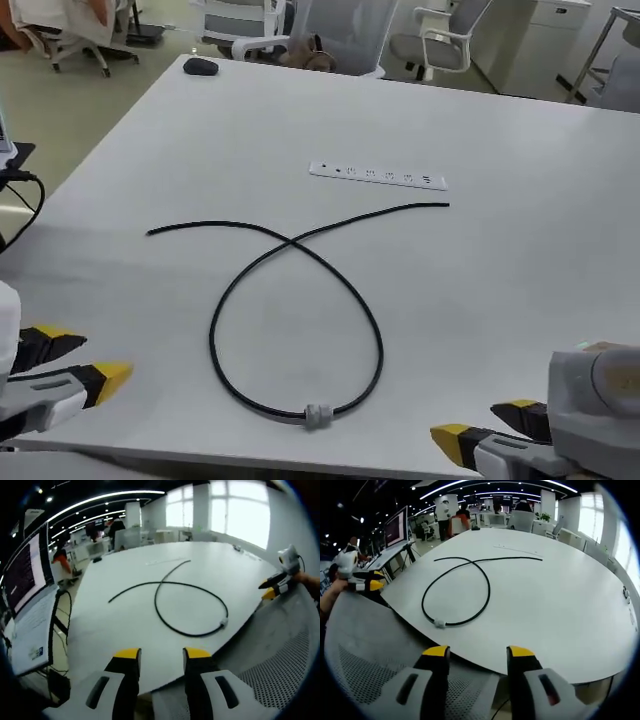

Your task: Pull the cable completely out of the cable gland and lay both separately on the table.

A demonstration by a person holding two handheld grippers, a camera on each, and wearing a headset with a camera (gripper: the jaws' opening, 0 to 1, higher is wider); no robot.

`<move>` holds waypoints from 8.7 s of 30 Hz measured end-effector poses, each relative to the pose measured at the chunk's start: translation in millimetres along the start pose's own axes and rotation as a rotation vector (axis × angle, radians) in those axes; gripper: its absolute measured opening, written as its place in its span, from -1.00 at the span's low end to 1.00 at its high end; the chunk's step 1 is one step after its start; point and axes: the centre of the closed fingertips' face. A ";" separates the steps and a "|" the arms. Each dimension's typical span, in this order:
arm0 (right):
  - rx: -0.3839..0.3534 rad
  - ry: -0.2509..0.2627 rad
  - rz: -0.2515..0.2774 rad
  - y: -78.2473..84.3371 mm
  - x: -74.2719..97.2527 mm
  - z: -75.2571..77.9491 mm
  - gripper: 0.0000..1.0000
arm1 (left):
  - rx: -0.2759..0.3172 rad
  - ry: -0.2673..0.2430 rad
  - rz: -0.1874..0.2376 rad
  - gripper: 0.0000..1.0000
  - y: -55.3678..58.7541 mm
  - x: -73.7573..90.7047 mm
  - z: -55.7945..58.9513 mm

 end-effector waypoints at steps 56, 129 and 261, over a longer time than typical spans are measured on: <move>0.005 -0.014 0.009 -0.8 -0.8 -1.5 -0.06 | -0.536 0.615 -0.174 -0.64 -14.8 -128.6 216.0; 0.625 -0.881 -0.216 -69.3 -23.9 -141.6 -0.72 | -1.089 0.433 0.346 -0.64 -101.3 3.4 186.9; 0.855 -0.178 -0.444 6.0 -68.9 -42.4 -0.71 | -0.631 0.501 0.135 -0.65 -53.7 -39.6 185.7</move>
Point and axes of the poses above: the centre of the closed fingertips' face, and the gripper's own axes: x roughly backward along the fingers, z roughly to its right, y roughly out of its underside, and after that the axes turned 7 degrees about -y, right-handed
